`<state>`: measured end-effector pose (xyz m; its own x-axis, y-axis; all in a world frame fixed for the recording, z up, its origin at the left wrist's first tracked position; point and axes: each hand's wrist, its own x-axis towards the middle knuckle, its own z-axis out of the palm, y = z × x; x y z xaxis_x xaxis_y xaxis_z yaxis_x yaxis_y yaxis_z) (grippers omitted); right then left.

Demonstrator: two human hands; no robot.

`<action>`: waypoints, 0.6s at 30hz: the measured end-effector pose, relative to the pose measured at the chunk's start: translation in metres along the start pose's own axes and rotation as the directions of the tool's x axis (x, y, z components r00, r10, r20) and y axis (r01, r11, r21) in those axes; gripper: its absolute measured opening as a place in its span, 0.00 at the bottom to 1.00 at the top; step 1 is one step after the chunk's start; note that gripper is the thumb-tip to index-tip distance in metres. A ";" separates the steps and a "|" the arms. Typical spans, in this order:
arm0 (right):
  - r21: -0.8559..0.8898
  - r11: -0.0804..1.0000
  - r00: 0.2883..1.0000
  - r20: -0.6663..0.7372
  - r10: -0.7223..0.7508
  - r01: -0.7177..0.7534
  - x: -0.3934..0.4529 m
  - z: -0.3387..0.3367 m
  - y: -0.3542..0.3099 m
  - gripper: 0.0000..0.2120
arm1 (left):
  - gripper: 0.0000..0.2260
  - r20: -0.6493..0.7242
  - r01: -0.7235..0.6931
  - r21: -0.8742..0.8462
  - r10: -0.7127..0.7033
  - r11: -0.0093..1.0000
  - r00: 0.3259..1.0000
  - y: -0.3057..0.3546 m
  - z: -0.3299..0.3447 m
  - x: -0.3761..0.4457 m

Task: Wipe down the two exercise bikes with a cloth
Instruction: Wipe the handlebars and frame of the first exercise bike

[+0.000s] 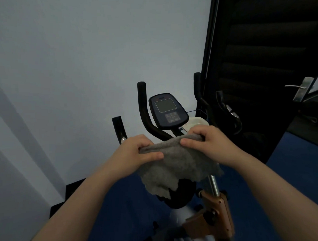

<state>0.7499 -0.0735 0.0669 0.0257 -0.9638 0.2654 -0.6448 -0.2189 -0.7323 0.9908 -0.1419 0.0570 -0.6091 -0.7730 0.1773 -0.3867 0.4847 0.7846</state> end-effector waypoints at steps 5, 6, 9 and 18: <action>0.125 0.984 0.966 -0.209 0.151 -0.126 0.005 0.012 -0.004 0.18 | 0.15 -0.170 0.066 -0.240 -0.109 0.968 0.979 0.016 0.008 0.008; 0.165 0.974 0.955 -0.229 0.191 -0.155 0.007 0.017 -0.008 0.18 | 0.13 -0.224 0.057 -0.253 -0.116 0.966 0.968 0.019 0.013 0.010; 0.501 0.830 0.934 -0.104 0.341 -0.247 0.012 0.026 -0.021 0.18 | 0.08 -0.341 -0.019 -0.152 -0.034 0.988 0.939 0.031 0.030 0.011; 0.654 0.714 0.947 0.013 0.321 -0.251 0.008 0.028 -0.011 0.15 | 0.24 -0.307 -0.157 -0.032 0.140 0.987 0.941 0.017 0.041 -0.008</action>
<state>0.7787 -0.0826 0.0595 -0.1726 -0.9850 0.0083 0.0328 -0.0141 -0.9994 0.9609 -0.1104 0.0449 -0.4151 -0.7855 0.4590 -0.2636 0.5868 0.7656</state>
